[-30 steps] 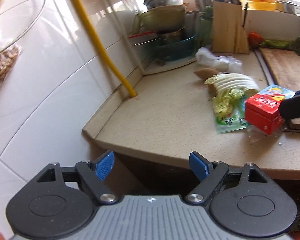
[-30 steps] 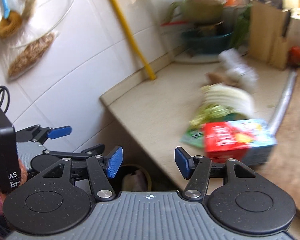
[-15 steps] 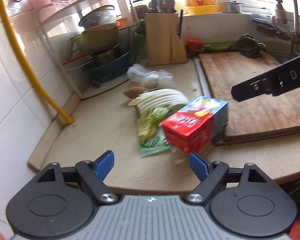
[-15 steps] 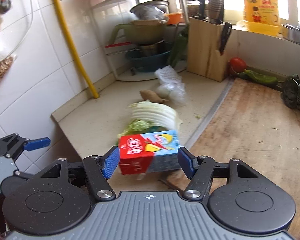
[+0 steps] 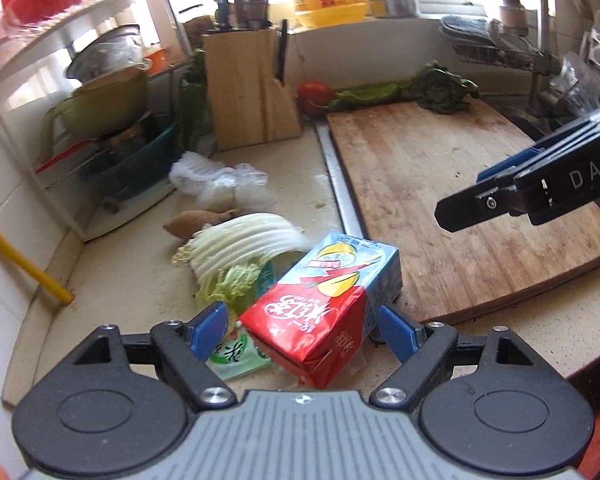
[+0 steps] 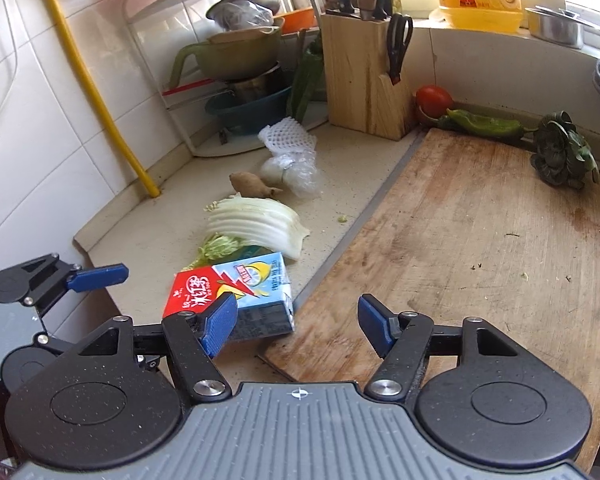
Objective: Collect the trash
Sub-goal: 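Close the left tool on the lemon ice tea carton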
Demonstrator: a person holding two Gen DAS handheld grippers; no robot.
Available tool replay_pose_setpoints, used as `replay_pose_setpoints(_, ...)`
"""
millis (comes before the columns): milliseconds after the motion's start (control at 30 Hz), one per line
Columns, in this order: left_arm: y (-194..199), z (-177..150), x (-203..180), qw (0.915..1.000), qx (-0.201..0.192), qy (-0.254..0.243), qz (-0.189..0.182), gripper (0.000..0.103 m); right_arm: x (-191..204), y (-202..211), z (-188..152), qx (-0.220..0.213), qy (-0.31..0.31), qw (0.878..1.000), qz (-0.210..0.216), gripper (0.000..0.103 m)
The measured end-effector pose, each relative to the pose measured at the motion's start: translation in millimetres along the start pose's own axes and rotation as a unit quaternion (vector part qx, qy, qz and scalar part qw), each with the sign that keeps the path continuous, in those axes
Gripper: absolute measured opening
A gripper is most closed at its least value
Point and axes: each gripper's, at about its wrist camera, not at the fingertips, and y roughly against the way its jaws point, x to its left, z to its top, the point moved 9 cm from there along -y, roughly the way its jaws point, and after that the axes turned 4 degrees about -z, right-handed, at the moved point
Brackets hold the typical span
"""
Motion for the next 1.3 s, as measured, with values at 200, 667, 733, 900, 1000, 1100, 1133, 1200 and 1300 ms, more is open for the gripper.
replay_pose_setpoints(200, -25.1, 7.4, -4.2, 0.9986, 0.028, -0.025, -0.039, 0.081, -12.3, -8.4, 2.9, 0.011, -0.006, 1.0, 0.005, 0.074)
replay_pose_setpoints(667, -63.9, 13.8, -6.4, 0.9873, 0.082, -0.047, -0.127, 0.087, -33.7, -31.2, -3.1, 0.052, -0.028, 0.998, 0.021, 0.076)
replay_pose_setpoints(733, -72.4, 9.8, -3.0, 0.9851, 0.103, -0.036, -0.133, 0.087, -35.2, -33.9, -2.7, 0.055, -0.029, 0.998, 0.024, 0.076)
replay_pose_setpoints(900, -80.6, 3.6, -0.6, 0.9818, 0.12, -0.011, -0.147, 0.086, -37.8, -42.1, -2.2, 0.064, -0.03, 0.997, 0.034, 0.076)
replay_pose_setpoints(1000, -72.9, 5.7, 1.4, 0.9829, 0.106, 0.006, -0.15, 0.084, -39.1, -47.1, -1.3, 0.069, -0.03, 0.996, 0.041, 0.076)
replay_pose_setpoints(1100, -62.3, 7.1, 6.2, 0.9839, 0.092, 0.034, -0.149, 0.081, -39.6, -50.9, 0.5, 0.07, -0.028, 0.996, 0.045, 0.074)
replay_pose_setpoints(1133, -58.4, 7.3, 8.6, 0.9844, 0.085, 0.043, -0.148, 0.08, -39.1, -51.8, 1.4, 0.07, -0.026, 0.996, 0.047, 0.073)
replay_pose_setpoints(1200, -51.9, 6.8, 15.2, 0.9849, 0.072, 0.069, -0.142, 0.079, -37.3, -54.3, 3.7, 0.072, -0.023, 0.996, 0.052, 0.072)
replay_pose_setpoints(1300, -43.3, 2.3, 26.1, 0.9817, 0.057, 0.117, -0.139, 0.072, -35.4, -58.6, 7.3, 0.072, -0.018, 0.996, 0.059, 0.072)
